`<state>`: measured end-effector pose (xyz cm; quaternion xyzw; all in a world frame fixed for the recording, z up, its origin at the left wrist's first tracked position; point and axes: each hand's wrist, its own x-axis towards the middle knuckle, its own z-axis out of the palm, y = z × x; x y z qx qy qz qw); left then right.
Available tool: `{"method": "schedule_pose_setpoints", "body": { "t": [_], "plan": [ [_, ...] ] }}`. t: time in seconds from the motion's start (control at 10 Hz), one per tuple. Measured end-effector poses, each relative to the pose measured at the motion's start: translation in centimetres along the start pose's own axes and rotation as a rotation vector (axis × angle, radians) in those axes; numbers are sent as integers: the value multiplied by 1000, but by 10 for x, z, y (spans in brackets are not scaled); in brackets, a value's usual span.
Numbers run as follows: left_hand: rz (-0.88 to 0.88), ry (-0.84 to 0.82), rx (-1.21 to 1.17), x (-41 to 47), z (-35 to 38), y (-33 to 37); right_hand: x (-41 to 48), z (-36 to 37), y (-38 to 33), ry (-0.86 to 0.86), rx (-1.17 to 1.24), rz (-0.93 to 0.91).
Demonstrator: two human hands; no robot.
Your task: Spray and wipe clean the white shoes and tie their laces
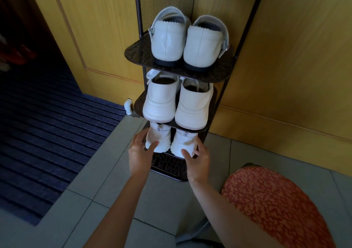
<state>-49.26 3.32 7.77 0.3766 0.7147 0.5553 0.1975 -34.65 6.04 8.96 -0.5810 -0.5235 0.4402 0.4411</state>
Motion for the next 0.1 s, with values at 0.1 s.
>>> {"method": "schedule_pose_setpoints", "body": {
  "t": [0.1],
  "plan": [
    [-40,-54,-26,-15,-11,16,-12,-9,-10,-26,25,79]
  ]
}}
